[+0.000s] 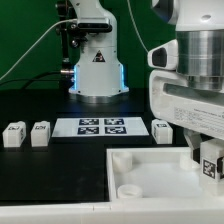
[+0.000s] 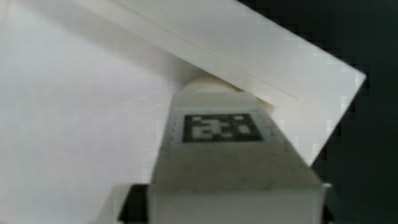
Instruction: Assemble one leg
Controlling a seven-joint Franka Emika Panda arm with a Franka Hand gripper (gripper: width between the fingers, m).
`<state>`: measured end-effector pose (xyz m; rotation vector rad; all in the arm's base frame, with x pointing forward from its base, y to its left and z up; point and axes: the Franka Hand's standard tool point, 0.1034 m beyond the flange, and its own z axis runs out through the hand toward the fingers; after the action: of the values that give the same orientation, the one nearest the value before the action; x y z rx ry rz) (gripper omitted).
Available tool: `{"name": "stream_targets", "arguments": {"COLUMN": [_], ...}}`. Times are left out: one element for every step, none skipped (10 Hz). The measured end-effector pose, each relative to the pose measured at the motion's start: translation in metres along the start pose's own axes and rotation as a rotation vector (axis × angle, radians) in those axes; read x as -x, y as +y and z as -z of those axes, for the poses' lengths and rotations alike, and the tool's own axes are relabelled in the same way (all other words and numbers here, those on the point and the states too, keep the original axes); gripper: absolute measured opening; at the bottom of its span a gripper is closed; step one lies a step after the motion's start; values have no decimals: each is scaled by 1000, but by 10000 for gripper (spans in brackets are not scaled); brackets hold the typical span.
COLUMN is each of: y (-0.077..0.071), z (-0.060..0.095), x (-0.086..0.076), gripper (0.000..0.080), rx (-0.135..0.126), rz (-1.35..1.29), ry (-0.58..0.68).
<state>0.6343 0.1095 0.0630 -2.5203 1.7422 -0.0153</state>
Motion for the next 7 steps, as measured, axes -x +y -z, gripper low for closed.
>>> {"name": "stream_targets", "arguments": {"y": [1, 3, 4, 4, 4, 4, 5], "z": [0, 0, 0, 0, 0, 1, 2], "x": [1, 1, 2, 2, 2, 2, 0], "gripper": [291, 291, 291, 292, 292, 294, 294], "rx": [-4, -12, -21, -20, -19, -19, -17], "rz": [-178, -329, -476, -566, -568, -689, -697], "ry": [-9, -12, -23, -26, -25, -24, -15]}}
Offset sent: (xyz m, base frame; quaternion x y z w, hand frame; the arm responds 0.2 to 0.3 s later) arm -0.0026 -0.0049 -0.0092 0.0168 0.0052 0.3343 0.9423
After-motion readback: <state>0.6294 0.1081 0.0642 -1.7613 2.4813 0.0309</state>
